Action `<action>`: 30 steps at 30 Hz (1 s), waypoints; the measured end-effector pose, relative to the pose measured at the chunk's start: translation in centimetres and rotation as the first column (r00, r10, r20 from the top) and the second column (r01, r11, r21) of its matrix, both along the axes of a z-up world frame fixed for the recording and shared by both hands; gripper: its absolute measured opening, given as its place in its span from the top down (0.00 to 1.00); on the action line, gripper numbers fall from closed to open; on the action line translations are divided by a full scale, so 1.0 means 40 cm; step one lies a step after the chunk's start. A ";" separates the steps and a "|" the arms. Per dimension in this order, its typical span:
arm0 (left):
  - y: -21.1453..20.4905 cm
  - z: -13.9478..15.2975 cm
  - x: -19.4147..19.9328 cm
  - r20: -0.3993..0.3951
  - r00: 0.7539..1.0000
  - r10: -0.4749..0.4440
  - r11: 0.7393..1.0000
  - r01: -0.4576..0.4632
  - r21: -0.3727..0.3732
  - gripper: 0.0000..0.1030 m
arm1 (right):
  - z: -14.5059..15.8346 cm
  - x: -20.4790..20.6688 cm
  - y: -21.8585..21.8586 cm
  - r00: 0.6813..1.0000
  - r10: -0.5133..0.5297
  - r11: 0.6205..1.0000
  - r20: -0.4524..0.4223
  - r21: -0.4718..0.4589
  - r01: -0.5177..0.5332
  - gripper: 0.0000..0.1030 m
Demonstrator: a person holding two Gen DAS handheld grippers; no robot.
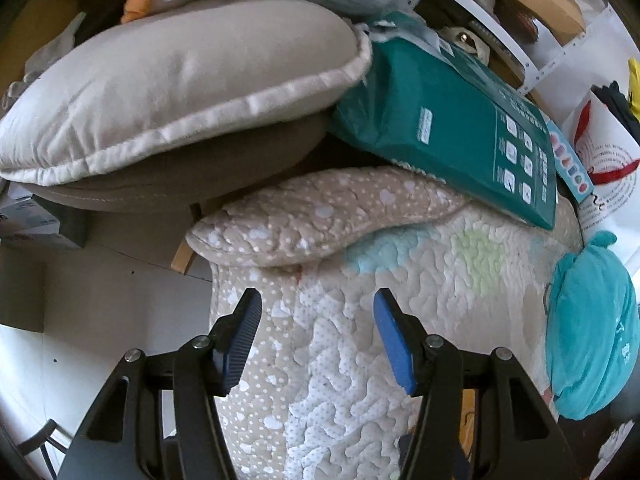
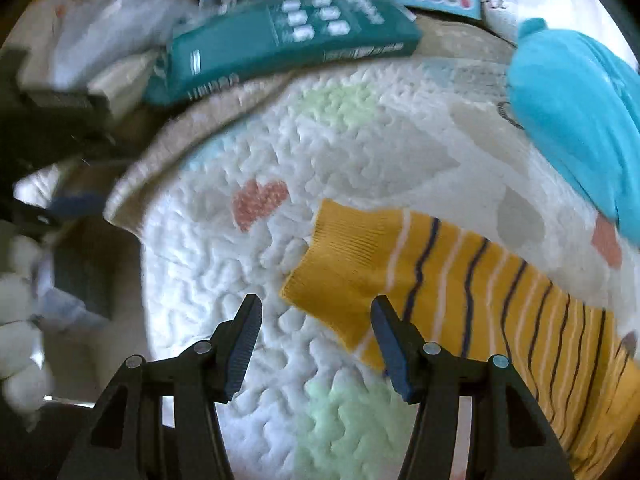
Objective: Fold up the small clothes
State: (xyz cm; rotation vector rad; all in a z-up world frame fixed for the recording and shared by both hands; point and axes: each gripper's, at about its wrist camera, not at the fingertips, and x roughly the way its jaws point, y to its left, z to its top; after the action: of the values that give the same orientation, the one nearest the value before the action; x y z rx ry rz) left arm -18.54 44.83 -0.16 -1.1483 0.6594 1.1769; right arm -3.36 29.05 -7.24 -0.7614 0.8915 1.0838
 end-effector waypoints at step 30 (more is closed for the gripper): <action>-0.574 0.010 0.589 -0.150 0.634 -0.759 0.629 0.773 0.080 0.43 | 0.239 0.419 -1.390 0.211 -0.946 0.160 -0.248 0.211 0.964 0.93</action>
State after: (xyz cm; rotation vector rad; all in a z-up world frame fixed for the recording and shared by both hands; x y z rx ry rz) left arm 5.04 21.86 0.23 -0.5565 1.0053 0.5134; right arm 13.41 -26.53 2.32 0.2467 0.9582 0.0142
